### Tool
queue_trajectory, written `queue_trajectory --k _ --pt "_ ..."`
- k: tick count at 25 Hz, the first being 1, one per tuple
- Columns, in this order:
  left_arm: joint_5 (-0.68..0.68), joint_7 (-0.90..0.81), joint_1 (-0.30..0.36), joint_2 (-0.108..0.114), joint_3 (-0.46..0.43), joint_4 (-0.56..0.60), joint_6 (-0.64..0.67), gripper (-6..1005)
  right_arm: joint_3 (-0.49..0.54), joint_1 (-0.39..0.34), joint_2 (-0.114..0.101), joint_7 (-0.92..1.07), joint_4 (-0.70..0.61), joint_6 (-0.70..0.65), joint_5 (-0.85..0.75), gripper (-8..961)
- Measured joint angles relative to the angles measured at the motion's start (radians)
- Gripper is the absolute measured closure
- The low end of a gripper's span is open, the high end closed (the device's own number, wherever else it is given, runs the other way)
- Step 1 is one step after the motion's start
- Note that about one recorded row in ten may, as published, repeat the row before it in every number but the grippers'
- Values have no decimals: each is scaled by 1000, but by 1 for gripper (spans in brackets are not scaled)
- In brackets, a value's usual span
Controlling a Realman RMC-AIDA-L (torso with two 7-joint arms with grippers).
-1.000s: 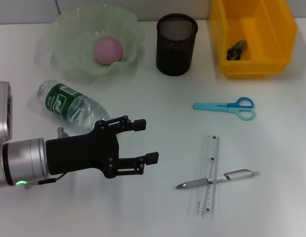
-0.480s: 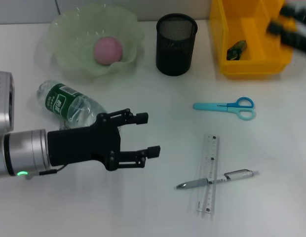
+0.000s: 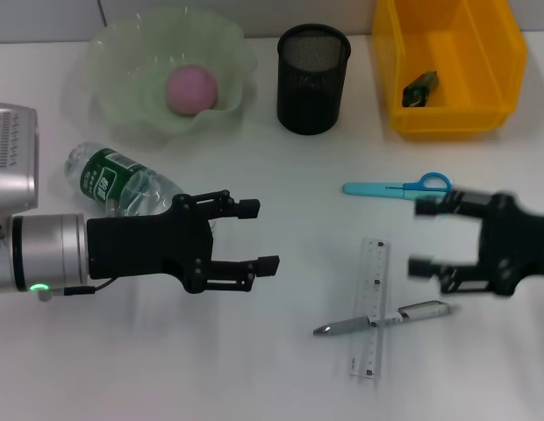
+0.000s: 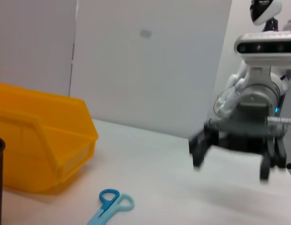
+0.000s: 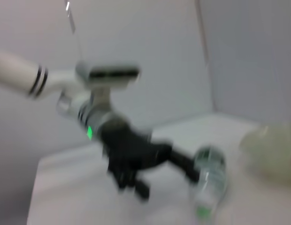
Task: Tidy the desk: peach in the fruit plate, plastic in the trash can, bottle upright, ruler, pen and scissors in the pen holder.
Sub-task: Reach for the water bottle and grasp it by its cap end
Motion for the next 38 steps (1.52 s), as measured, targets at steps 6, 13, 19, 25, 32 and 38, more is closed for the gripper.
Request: queue_trajectory --k 6,13,19,25,32,38 --pt "95 -153 -10 2 4 191 6 251 0 16 34 -17 0 92 -107 128" --pt "276 -294 -91 -8 4 336 2 254 7 16 40 -10 2 97 -109 129" --pt "545 -435 -213 -33 70 475 4 257 9 16 44 25 2 107 -109 128" --pt "691 -506 -271 -36 228 587 6 259 9 16 44 64 -1 124 -108 129" --pt "809 -559 -288 -43 387 661 -5 262 9 26 48 97 2 154 -105 128" --pt "834 -561 -291 -44 493 656 -60 265 9 30 58 108 2 175 -105 128"
